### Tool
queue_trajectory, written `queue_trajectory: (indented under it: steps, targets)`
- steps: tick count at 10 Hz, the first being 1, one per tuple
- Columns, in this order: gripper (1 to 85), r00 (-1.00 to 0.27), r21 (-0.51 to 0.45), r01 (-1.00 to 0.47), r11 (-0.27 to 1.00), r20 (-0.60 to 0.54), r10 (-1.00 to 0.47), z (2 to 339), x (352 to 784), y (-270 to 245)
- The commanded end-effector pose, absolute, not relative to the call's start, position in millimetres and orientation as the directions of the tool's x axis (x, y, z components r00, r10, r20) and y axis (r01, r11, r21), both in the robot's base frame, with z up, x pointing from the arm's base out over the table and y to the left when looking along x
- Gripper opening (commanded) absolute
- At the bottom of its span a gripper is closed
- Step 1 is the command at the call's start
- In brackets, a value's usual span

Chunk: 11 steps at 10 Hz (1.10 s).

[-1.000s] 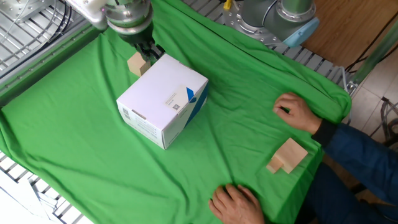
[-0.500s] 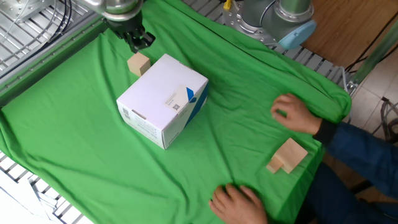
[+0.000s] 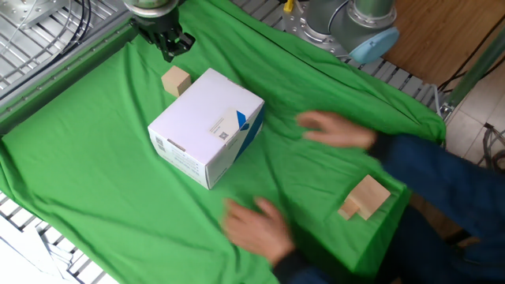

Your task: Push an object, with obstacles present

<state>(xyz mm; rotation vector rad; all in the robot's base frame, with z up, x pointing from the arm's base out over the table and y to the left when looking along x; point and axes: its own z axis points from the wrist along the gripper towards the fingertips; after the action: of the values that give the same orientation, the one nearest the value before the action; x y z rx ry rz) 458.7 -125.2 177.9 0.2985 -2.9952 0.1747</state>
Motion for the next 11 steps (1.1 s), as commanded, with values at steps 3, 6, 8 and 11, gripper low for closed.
queue_trajectory:
  steps: [3, 6, 8, 11]
  targets:
    - [1.0, -0.968, -0.158, -0.187, 0.969, 0.196, -0.155, 188, 450, -142]
    - [1.0, -0.976, -0.205, -0.136, 0.969, 0.195, -0.096, 190, 449, -151]
    - [1.0, -0.977, -0.199, -0.152, 0.968, 0.179, -0.117, 189, 454, -150]
    - [1.0, -0.976, -0.173, -0.169, 0.97, 0.169, -0.14, 187, 457, -144]
